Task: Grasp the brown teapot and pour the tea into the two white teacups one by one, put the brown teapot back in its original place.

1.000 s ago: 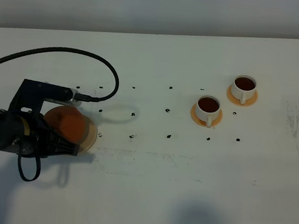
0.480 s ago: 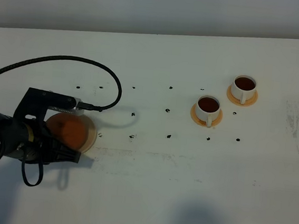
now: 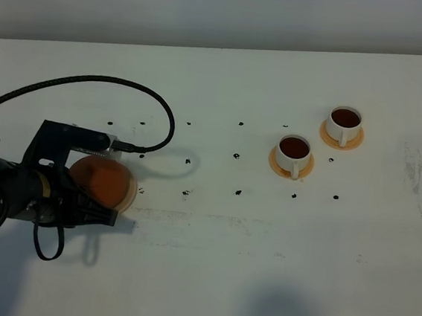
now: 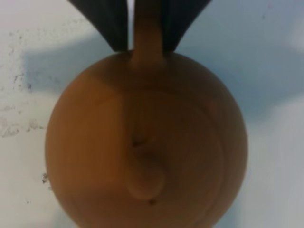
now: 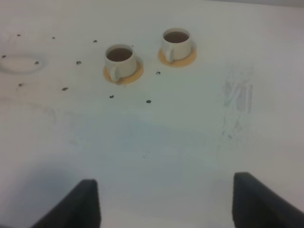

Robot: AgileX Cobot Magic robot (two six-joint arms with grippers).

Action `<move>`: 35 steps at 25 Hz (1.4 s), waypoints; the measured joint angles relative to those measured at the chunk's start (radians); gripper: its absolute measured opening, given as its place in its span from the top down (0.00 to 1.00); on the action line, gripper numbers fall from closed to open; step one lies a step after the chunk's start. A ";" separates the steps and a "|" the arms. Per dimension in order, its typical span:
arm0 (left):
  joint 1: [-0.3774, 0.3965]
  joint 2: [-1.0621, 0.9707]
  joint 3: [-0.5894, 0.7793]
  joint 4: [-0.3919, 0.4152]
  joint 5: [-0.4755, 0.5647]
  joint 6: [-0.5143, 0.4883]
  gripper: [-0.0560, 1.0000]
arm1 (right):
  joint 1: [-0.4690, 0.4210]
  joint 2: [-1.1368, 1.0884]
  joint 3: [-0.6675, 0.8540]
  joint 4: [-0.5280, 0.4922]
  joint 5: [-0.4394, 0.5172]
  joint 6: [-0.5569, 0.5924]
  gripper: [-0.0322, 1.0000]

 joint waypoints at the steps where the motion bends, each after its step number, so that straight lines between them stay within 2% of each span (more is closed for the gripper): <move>1: 0.000 0.000 0.000 0.000 0.000 0.000 0.72 | 0.000 0.000 0.000 0.000 0.000 0.000 0.40; 5: 0.000 0.000 0.000 -0.003 -0.001 0.000 0.53 | 0.000 0.000 0.000 0.000 0.000 0.000 0.40; 9: 0.000 -0.026 0.000 -0.004 0.000 0.000 0.46 | 0.000 0.000 0.000 0.000 0.000 0.000 0.40; 13: 0.002 -0.097 0.000 -0.003 0.004 0.000 0.45 | 0.000 0.000 0.000 0.000 0.000 0.000 0.40; 16: 0.033 -0.142 -0.006 0.002 0.042 0.001 0.45 | 0.000 0.000 0.000 0.000 0.000 0.000 0.40; 24: 0.168 -0.276 -0.019 0.046 0.181 0.001 0.45 | 0.000 0.000 0.000 0.000 0.000 0.000 0.40; 29: 0.297 -0.419 -0.022 0.008 0.251 0.013 0.45 | 0.000 0.000 0.000 0.000 0.000 0.000 0.40; 32: 0.353 -0.504 -0.032 -0.008 0.331 0.023 0.45 | 0.000 0.000 0.000 0.000 0.000 0.000 0.40; 35: 0.404 -0.584 -0.061 -0.031 0.461 0.061 0.45 | 0.000 0.000 0.000 0.000 0.000 0.000 0.40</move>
